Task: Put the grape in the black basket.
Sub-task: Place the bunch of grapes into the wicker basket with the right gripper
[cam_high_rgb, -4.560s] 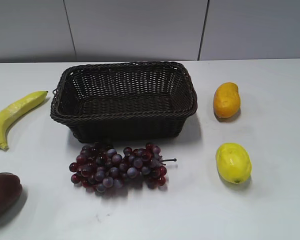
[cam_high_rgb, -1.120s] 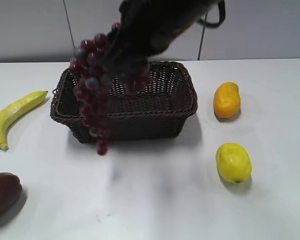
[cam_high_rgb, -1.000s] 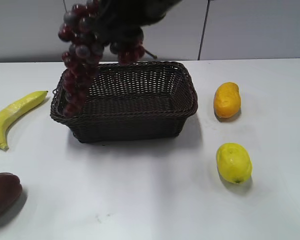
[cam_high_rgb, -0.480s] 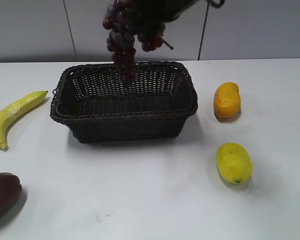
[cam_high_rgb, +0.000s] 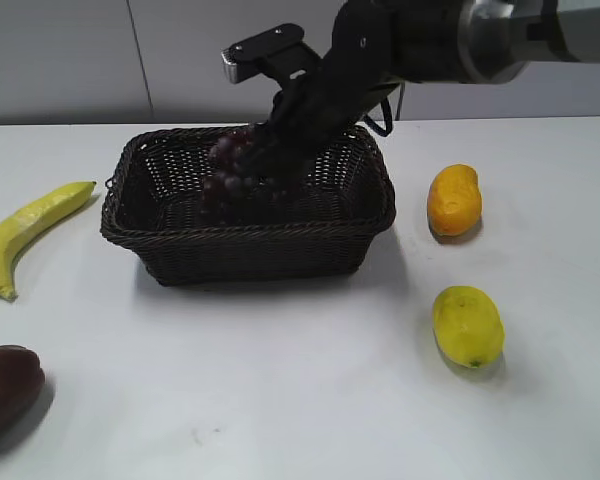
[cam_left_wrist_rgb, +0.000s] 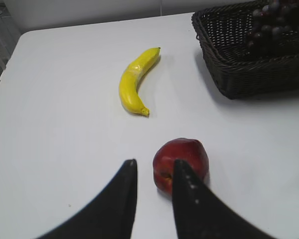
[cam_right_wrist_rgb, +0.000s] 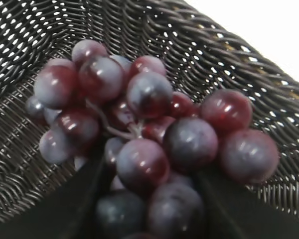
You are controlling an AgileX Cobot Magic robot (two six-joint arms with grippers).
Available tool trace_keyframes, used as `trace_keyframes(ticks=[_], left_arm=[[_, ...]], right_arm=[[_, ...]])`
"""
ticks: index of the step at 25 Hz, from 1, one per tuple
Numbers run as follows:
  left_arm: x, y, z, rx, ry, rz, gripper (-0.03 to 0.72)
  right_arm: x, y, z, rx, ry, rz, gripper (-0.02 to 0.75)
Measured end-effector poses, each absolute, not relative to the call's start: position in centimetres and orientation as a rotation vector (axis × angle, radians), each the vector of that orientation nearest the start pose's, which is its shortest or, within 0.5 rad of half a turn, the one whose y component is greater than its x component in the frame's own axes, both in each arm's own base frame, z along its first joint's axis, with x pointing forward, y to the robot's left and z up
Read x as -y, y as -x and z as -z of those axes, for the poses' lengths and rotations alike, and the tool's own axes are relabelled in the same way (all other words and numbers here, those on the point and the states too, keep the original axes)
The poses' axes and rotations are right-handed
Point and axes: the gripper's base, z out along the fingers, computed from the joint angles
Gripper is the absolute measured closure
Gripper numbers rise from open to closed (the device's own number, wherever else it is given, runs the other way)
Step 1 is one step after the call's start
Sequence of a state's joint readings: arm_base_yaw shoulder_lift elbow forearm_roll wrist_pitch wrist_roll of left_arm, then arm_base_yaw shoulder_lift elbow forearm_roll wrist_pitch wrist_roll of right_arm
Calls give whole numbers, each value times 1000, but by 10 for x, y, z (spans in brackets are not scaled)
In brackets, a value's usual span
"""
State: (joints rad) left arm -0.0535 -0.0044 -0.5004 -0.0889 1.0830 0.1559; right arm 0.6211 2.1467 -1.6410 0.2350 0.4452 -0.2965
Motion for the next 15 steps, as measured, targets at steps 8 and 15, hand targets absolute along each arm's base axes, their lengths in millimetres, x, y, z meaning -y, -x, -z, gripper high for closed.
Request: trace_keyframes(ticks=[8, 15], left_arm=[[7, 7, -276, -2047, -221, 43, 460], [7, 7, -276, -2047, -221, 43, 460]], right_arm=[[-283, -378, -240, -2235, 913, -369, 101], [-254, -334, -340, -2210, 993, -373, 162]])
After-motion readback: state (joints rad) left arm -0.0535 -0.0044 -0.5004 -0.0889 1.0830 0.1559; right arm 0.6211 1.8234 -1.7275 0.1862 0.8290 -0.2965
